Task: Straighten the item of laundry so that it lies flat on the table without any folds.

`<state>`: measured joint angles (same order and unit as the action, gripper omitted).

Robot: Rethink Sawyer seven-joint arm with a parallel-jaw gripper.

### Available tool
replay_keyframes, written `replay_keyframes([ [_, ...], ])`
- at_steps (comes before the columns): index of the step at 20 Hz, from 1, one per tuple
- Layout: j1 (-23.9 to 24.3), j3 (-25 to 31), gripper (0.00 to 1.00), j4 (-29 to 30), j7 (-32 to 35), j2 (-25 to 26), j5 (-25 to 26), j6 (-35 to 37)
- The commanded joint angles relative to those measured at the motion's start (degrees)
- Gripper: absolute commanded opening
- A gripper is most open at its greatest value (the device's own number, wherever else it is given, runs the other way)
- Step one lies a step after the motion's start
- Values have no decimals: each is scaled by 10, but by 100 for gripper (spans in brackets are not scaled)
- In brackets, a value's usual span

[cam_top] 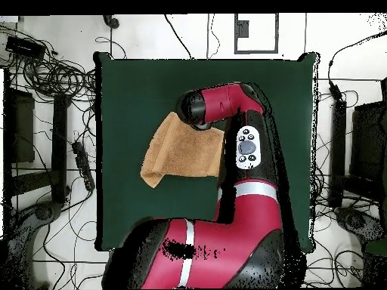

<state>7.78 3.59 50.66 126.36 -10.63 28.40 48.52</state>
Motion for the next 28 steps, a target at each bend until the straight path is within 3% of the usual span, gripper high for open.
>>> replay_keyframes([
  [1,-10,69,100,-28,-78,1,-47,121],
  [15,-17,71,100,-27,-117,-26,-44,126],
  [23,-13,87,100,-19,-121,-64,-86,206],
  [28,-18,89,100,35,-93,-91,-111,199],
])
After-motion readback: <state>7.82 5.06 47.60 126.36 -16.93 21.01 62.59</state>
